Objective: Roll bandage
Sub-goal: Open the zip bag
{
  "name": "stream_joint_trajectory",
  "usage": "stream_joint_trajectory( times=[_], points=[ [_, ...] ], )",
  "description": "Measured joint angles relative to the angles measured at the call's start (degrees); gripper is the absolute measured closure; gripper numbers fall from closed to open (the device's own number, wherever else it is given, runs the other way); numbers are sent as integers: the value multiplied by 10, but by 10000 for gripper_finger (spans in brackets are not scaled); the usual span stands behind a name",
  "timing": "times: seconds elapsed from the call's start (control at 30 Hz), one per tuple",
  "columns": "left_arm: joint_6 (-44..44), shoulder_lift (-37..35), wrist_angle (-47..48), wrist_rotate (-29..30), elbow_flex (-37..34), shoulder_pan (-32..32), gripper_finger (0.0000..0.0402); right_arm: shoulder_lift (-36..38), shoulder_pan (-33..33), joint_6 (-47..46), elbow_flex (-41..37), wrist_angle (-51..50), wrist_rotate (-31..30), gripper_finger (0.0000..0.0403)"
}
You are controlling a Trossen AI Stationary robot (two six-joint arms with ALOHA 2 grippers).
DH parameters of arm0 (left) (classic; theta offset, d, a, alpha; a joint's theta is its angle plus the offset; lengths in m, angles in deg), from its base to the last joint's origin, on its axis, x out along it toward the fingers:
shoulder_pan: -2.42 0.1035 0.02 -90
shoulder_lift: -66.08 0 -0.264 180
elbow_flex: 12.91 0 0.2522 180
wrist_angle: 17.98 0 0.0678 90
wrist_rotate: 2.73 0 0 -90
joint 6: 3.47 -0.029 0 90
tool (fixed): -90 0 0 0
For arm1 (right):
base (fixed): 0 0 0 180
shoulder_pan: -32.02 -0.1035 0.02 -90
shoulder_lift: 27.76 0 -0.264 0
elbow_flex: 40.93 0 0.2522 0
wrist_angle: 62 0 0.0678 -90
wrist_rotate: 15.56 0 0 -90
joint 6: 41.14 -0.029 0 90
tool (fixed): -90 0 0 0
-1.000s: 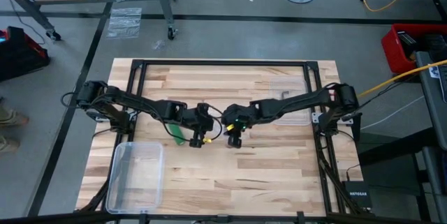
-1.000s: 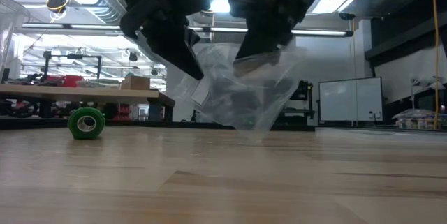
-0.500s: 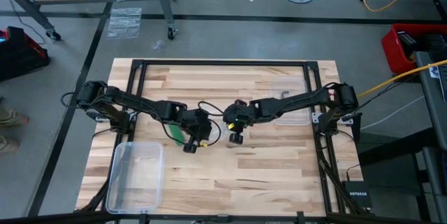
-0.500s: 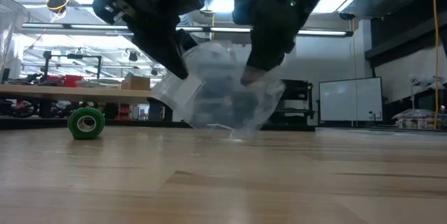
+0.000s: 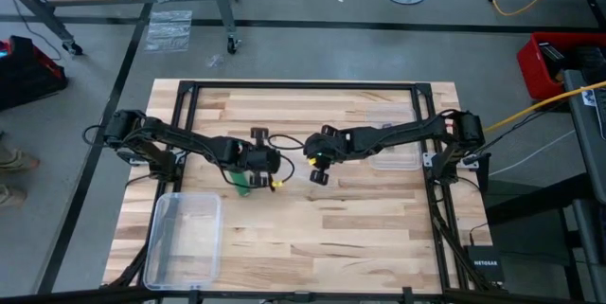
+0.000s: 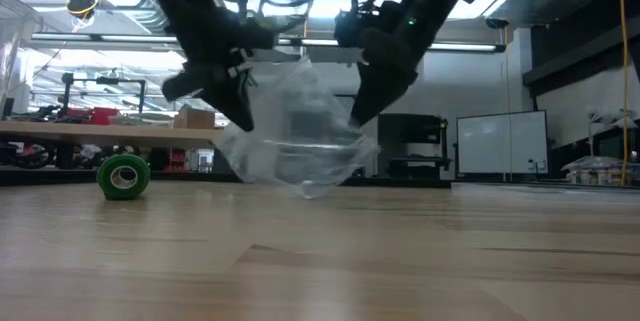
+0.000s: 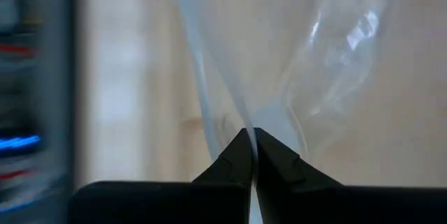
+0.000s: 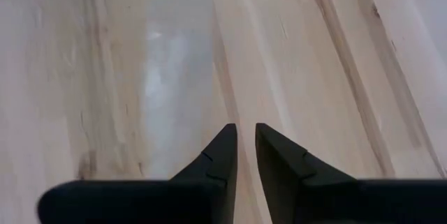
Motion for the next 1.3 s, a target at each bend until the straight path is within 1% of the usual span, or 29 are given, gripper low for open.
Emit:
stream_joint_trajectory(
  times=[0.03,0.1,0.17,0.23,0.33,0.43,0.53,0.67,0.73,0.9,1.07,1.17,1.3],
  points=[
    [-4,0,0,27,0,0,401,0,0,0,0,4,-3,345],
    [-6,0,-12,51,0,0,401,0,0,0,0,18,-4,345],
    [-3,0,-33,52,0,-1,401,0,0,0,0,31,-3,345],
    [2,0,-46,39,0,-1,401,0,0,0,0,29,4,345],
    [17,0,-39,-16,0,6,401,0,0,-1,0,0,37,345],
    [45,0,-42,-103,0,15,401,0,0,-1,0,-38,64,345],
    [60,1,-73,-175,0,18,401,0,0,-2,0,-74,77,345],
    [71,1,-130,-248,0,18,401,1,-1,-1,0,-120,77,345],
    [93,1,-145,-250,0,20,401,1,-1,-1,0,-152,77,345],
    [130,1,-143,-211,0,35,401,1,0,-19,1,-227,77,345],
    [114,-3,-147,-195,0,56,401,1,0,-66,2,-260,77,345],
    [99,-6,-148,-196,1,69,401,1,1,-71,3,-301,77,345],
    [80,-6,-152,-201,2,79,401,11,1,-60,5,-358,99,345]
  ],
)
